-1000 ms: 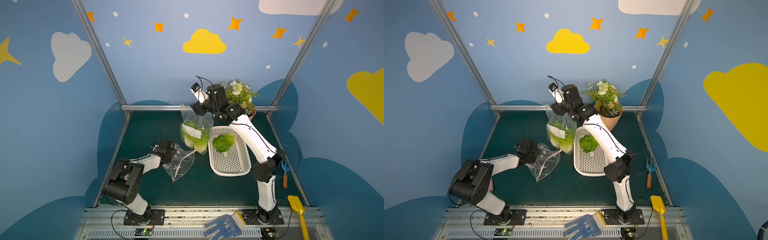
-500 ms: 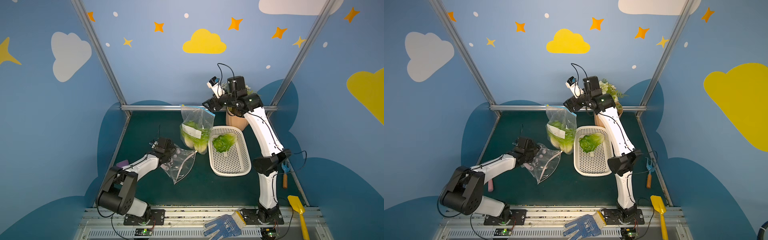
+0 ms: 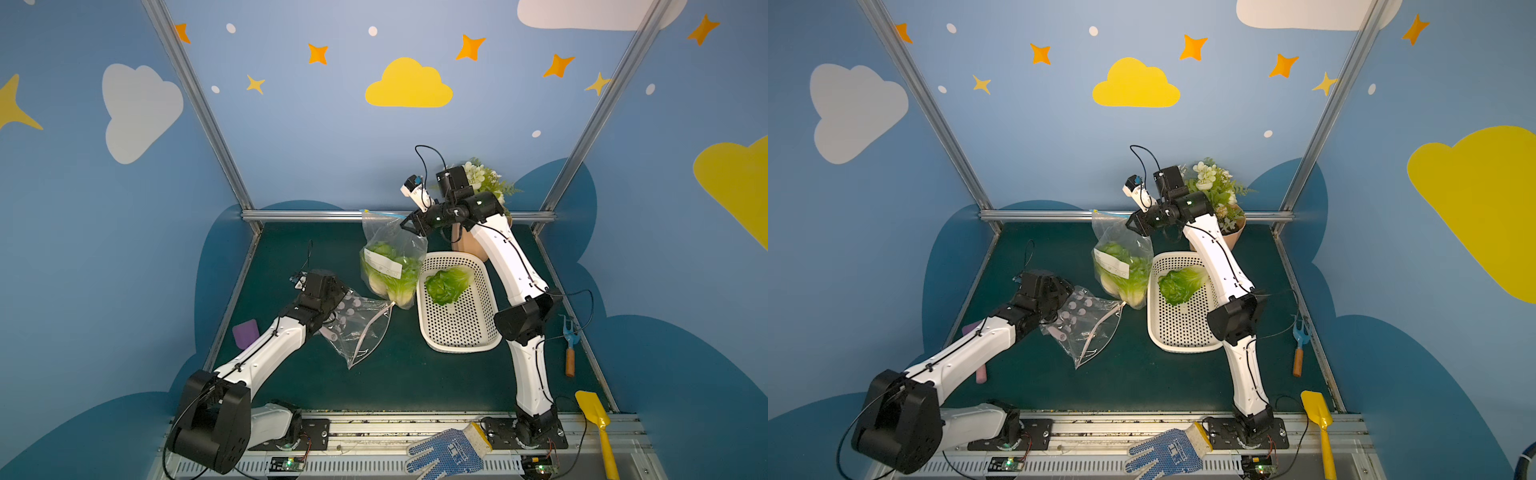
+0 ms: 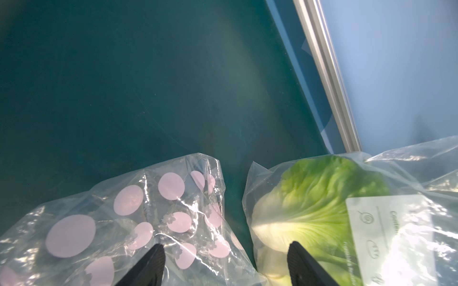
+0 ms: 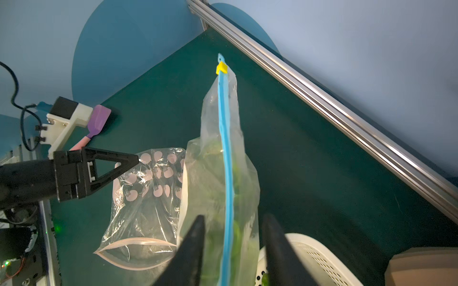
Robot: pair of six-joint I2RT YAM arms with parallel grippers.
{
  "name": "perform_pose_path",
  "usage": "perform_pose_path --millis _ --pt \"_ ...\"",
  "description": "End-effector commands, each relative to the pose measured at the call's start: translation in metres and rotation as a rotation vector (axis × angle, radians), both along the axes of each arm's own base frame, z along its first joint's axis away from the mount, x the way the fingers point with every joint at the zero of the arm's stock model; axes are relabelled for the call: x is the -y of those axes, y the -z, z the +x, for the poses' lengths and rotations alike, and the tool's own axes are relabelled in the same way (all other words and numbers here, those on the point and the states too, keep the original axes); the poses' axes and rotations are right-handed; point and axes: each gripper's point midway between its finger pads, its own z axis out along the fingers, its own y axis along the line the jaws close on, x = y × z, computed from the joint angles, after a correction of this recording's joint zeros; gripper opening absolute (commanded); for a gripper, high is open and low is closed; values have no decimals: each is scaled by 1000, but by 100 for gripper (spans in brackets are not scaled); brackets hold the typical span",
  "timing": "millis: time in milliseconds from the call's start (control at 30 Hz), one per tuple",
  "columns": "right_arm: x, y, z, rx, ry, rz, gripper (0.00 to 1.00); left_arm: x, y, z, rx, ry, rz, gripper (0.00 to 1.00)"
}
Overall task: Open the zip-top bag and take out the chinese cabbages
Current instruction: Pick up the zipper food storage bag at the center of the board, then place the zipper food storage bag at the center of the board.
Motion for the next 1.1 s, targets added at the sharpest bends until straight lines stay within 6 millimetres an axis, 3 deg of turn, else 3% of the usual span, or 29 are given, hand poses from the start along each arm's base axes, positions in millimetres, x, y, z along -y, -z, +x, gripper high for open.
perform_pose_path --millis 0,267,433,633,800,1067 --pt "-8 -13 -11 9 -29 31 0 -6 -21 -1 26 9 40 80" --pt "-27 -77 -29 225 -92 113 0 -17 -87 -2 177 92 85 81" --pt "-37 -119 -56 355 -157 158 0 -34 -140 -12 261 166 103 81" --pt "-46 -146 -96 383 -270 223 0 -47 -195 -35 380 251 84 82" --pt "-61 -138 -131 375 -395 228 0 -39 -213 -55 429 364 34 82" --pt "-83 -73 -157 185 -482 201 0 -44 -213 -85 438 378 96 85"
